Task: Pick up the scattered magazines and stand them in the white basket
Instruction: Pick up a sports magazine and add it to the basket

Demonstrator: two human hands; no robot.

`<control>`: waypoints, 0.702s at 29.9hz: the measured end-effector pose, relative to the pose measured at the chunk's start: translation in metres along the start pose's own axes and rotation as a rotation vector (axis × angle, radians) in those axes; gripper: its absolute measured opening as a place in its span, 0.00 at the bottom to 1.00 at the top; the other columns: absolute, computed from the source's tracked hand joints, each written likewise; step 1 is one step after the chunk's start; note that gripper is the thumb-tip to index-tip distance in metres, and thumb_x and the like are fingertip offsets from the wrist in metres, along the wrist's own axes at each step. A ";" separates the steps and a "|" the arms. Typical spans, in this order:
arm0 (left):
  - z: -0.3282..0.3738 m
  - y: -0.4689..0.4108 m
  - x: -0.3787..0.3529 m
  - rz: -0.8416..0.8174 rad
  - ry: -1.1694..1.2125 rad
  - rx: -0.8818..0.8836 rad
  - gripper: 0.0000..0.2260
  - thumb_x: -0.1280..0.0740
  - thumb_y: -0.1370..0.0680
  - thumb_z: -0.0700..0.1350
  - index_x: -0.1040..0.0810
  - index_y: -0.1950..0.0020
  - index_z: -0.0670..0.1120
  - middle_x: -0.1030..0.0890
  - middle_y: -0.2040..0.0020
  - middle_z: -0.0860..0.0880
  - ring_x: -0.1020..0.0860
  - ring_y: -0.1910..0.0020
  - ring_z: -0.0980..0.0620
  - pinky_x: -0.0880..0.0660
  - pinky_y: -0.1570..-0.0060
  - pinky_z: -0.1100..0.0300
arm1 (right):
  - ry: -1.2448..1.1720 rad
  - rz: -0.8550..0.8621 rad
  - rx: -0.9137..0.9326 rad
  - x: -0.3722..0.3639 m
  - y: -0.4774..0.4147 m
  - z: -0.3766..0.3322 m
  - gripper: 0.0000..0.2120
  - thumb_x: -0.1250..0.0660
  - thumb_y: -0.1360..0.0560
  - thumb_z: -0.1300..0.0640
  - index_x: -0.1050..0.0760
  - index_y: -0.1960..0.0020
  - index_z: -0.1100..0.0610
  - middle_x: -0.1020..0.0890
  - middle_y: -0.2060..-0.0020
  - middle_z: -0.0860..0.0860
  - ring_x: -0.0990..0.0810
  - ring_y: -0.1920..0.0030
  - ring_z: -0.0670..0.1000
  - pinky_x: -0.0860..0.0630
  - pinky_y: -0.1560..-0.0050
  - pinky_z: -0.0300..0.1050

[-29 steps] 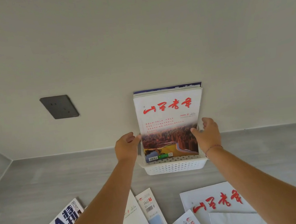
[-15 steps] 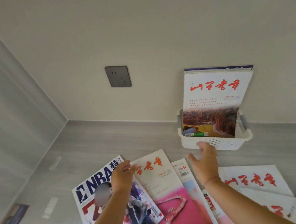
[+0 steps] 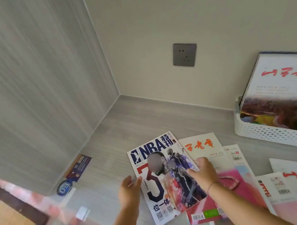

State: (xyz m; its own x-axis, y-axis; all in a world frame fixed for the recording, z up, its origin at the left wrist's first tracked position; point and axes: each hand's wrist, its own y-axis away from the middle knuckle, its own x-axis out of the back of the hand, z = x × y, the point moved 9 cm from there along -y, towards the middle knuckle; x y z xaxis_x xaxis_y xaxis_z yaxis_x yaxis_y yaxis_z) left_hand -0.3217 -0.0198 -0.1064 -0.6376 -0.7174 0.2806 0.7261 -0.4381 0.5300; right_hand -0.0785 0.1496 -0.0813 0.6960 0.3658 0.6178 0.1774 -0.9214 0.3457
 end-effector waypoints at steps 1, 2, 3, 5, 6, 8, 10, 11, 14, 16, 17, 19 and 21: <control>-0.001 0.003 -0.002 -0.023 0.063 0.024 0.18 0.30 0.26 0.43 0.27 0.38 0.41 0.22 0.40 0.40 0.21 0.49 0.44 0.26 0.51 0.55 | 0.006 -0.003 -0.013 -0.001 -0.001 0.000 0.22 0.30 0.29 0.56 0.32 0.39 0.63 0.25 0.45 0.56 0.26 0.49 0.52 0.29 0.54 0.38; -0.001 0.004 -0.004 -0.035 0.096 0.044 0.14 0.30 0.26 0.43 0.25 0.42 0.42 0.21 0.42 0.40 0.20 0.54 0.46 0.25 0.56 0.56 | 0.003 -0.015 -0.032 -0.002 -0.002 0.001 0.20 0.30 0.29 0.57 0.31 0.42 0.62 0.25 0.48 0.55 0.26 0.51 0.51 0.30 0.55 0.39; -0.001 0.004 -0.005 -0.042 0.134 0.056 0.12 0.30 0.26 0.42 0.25 0.43 0.42 0.21 0.42 0.40 0.20 0.56 0.47 0.24 0.59 0.57 | -0.003 -0.029 -0.047 -0.004 -0.004 0.004 0.15 0.30 0.29 0.57 0.30 0.46 0.60 0.26 0.52 0.53 0.27 0.54 0.49 0.30 0.55 0.39; -0.006 0.001 -0.007 -0.050 0.187 0.114 0.19 0.30 0.26 0.42 0.27 0.38 0.38 0.20 0.43 0.39 0.19 0.53 0.44 0.21 0.56 0.52 | -0.016 -0.061 -0.068 -0.006 -0.005 0.009 0.08 0.31 0.28 0.56 0.32 0.56 0.53 0.30 0.60 0.46 0.29 0.61 0.45 0.33 0.56 0.41; -0.007 0.000 -0.007 -0.054 0.190 0.135 0.18 0.30 0.26 0.42 0.26 0.39 0.36 0.18 0.46 0.39 0.18 0.54 0.43 0.21 0.55 0.51 | -0.019 -0.086 -0.077 -0.007 -0.005 0.011 0.07 0.32 0.28 0.56 0.31 0.55 0.53 0.28 0.59 0.46 0.28 0.61 0.46 0.33 0.57 0.40; -0.007 -0.003 -0.008 -0.087 0.189 0.151 0.13 0.30 0.26 0.42 0.22 0.47 0.35 0.16 0.56 0.39 0.18 0.62 0.44 0.20 0.63 0.55 | -0.057 -0.134 -0.105 -0.009 -0.002 0.012 0.15 0.32 0.27 0.57 0.27 0.43 0.60 0.22 0.48 0.50 0.21 0.53 0.54 0.25 0.57 0.42; -0.005 -0.004 -0.015 -0.139 0.164 0.162 0.08 0.30 0.26 0.43 0.20 0.51 0.38 0.16 0.59 0.40 0.18 0.64 0.44 0.20 0.64 0.54 | -0.077 -0.186 -0.134 -0.012 0.000 0.014 0.19 0.34 0.26 0.59 0.28 0.37 0.61 0.19 0.45 0.56 0.20 0.46 0.62 0.21 0.47 0.53; -0.004 -0.003 -0.021 -0.170 0.158 0.167 0.07 0.31 0.26 0.42 0.20 0.52 0.39 0.16 0.60 0.40 0.17 0.63 0.43 0.19 0.61 0.51 | -0.072 -0.207 -0.146 -0.013 0.003 0.015 0.19 0.35 0.26 0.60 0.29 0.36 0.61 0.19 0.45 0.58 0.22 0.42 0.64 0.23 0.43 0.56; 0.001 0.001 -0.034 -0.243 0.131 0.151 0.04 0.33 0.24 0.39 0.21 0.50 0.42 0.16 0.58 0.41 0.17 0.61 0.43 0.20 0.62 0.52 | -0.094 -0.218 -0.142 -0.011 0.006 0.021 0.19 0.38 0.24 0.64 0.31 0.34 0.59 0.20 0.48 0.57 0.24 0.40 0.66 0.25 0.41 0.59; 0.006 0.003 -0.042 -0.281 0.122 0.113 0.06 0.35 0.23 0.38 0.24 0.47 0.43 0.16 0.54 0.41 0.18 0.57 0.44 0.21 0.58 0.52 | -0.159 -0.191 -0.134 -0.003 0.009 0.027 0.17 0.38 0.24 0.63 0.29 0.35 0.59 0.21 0.52 0.51 0.21 0.44 0.64 0.22 0.46 0.55; 0.009 0.005 -0.046 -0.306 0.114 0.098 0.07 0.35 0.23 0.38 0.24 0.46 0.44 0.16 0.52 0.41 0.18 0.54 0.43 0.21 0.55 0.50 | -0.184 -0.170 -0.126 0.003 0.010 0.029 0.16 0.37 0.24 0.62 0.28 0.36 0.58 0.21 0.51 0.50 0.19 0.48 0.60 0.19 0.54 0.49; 0.018 0.010 -0.057 -0.358 0.086 0.064 0.07 0.36 0.23 0.39 0.23 0.46 0.45 0.16 0.52 0.42 0.17 0.54 0.45 0.20 0.57 0.53 | -0.271 -0.128 -0.110 0.017 0.011 0.035 0.15 0.37 0.24 0.62 0.26 0.38 0.58 0.19 0.46 0.51 0.20 0.54 0.52 0.22 0.62 0.40; 0.031 0.017 -0.072 -0.406 0.053 0.015 0.05 0.35 0.23 0.39 0.20 0.51 0.45 0.15 0.57 0.45 0.16 0.60 0.48 0.19 0.64 0.58 | -0.392 -0.082 -0.108 0.035 0.010 0.040 0.14 0.36 0.25 0.64 0.24 0.40 0.57 0.19 0.44 0.54 0.21 0.48 0.55 0.22 0.53 0.46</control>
State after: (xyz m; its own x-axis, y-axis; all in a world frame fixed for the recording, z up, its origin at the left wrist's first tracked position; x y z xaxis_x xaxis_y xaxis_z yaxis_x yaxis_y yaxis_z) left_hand -0.2717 0.0408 -0.0926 -0.8572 -0.5150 0.0050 0.4141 -0.6834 0.6012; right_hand -0.0248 0.1478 -0.0848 0.8987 0.3404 0.2764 0.1837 -0.8647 0.4674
